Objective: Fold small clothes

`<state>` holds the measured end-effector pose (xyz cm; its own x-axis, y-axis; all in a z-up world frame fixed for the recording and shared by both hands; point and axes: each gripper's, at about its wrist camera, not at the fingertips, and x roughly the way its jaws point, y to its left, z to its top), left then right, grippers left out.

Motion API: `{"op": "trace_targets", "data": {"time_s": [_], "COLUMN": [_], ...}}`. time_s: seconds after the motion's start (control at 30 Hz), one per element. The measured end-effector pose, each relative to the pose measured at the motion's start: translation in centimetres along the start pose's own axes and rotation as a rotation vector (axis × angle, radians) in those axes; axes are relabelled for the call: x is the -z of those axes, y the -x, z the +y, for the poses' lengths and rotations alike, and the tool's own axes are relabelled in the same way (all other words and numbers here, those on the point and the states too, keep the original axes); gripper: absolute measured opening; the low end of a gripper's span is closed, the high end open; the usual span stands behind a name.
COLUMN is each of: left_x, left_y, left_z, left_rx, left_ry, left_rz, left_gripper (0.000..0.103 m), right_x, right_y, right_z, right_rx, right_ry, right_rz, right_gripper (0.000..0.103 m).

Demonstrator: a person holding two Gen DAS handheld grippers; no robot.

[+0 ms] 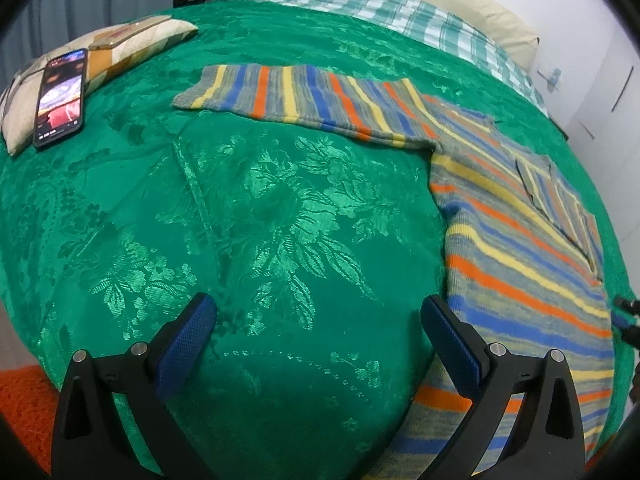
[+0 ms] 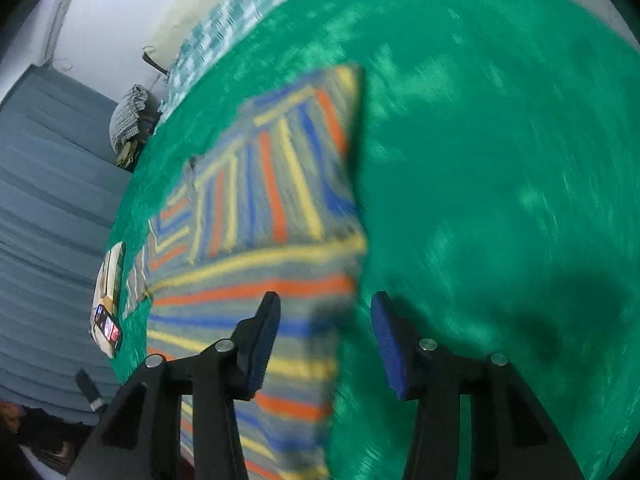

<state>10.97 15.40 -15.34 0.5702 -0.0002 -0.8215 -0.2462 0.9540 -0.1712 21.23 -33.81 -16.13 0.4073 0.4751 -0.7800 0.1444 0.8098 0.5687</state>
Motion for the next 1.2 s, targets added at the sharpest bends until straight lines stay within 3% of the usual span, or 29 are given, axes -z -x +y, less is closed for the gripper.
{"op": "trace_targets", "data": {"time_s": [0.07, 0.13, 0.17, 0.23, 0.3, 0.37, 0.43, 0.47, 0.5, 0.57, 0.63, 0.83, 1.0, 1.2], "left_x": [0.3, 0.5, 0.6, 0.8, 0.8, 0.7, 0.7, 0.7, 0.6, 0.6, 0.5, 0.3, 0.5, 0.6], "left_y": [0.1, 0.1, 0.1, 0.2, 0.2, 0.2, 0.2, 0.4, 0.5, 1.0, 1.5, 2.1, 1.8, 1.4], "left_z": [-0.2, -0.4, -0.5, -0.6, -0.5, -0.5, -0.7, -0.7, -0.7, -0.8, -1.0, -1.8, -2.7, -3.1], "left_rx": [-0.006, -0.015, -0.020, -0.027, -0.027, -0.029, -0.039, -0.041, -0.040, -0.036, -0.042, -0.047, -0.051, -0.039], "left_ry": [-0.020, -0.038, -0.048, -0.062, -0.059, -0.061, -0.063, -0.062, -0.061, -0.072, -0.088, -0.124, -0.157, -0.161], "left_rz": [0.000, 0.003, 0.004, 0.005, 0.006, 0.006, 0.003, -0.001, -0.004, -0.024, -0.044, -0.075, -0.074, -0.037], "left_gripper": [0.102, 0.102, 0.102, 0.102, 0.102, 0.102, 0.102, 0.102, 0.102, 0.102, 0.102, 0.102, 0.102, 0.102], "right_x": [0.9, 1.5, 1.8, 2.1, 2.5, 2.9, 3.2, 3.3, 3.6, 4.5, 6.2, 11.9, 15.0, 15.0], "right_y": [-0.3, -1.4, -2.0, -2.1, -1.5, -1.7, -1.9, -1.8, -1.3, -0.2, 1.9, 6.0, 7.0, 6.4], "right_z": [-0.5, -0.5, 0.1, 1.6, 3.3, 4.0, 4.6, 4.7, 4.8, 5.1, 5.4, 5.0, 5.4, 5.4], "right_rx": [-0.047, -0.158, -0.152, -0.021, 0.176, 0.228, 0.257, 0.254, 0.273, 0.311, 0.340, 0.398, 0.450, 0.500], "right_ry": [-0.002, -0.017, 0.006, 0.107, 0.253, 0.310, 0.328, 0.329, 0.334, 0.356, 0.380, 0.400, 0.409, 0.376], "right_rz": [0.017, 0.051, 0.071, 0.068, 0.035, 0.037, 0.028, 0.020, -0.007, -0.074, -0.165, -0.303, -0.360, -0.378], "right_gripper": [0.044, 0.031, 0.005, 0.005, 0.005, 0.006, 0.010, 0.024, 0.049, 0.069, 0.069, 0.071, 0.071, 0.071]}}
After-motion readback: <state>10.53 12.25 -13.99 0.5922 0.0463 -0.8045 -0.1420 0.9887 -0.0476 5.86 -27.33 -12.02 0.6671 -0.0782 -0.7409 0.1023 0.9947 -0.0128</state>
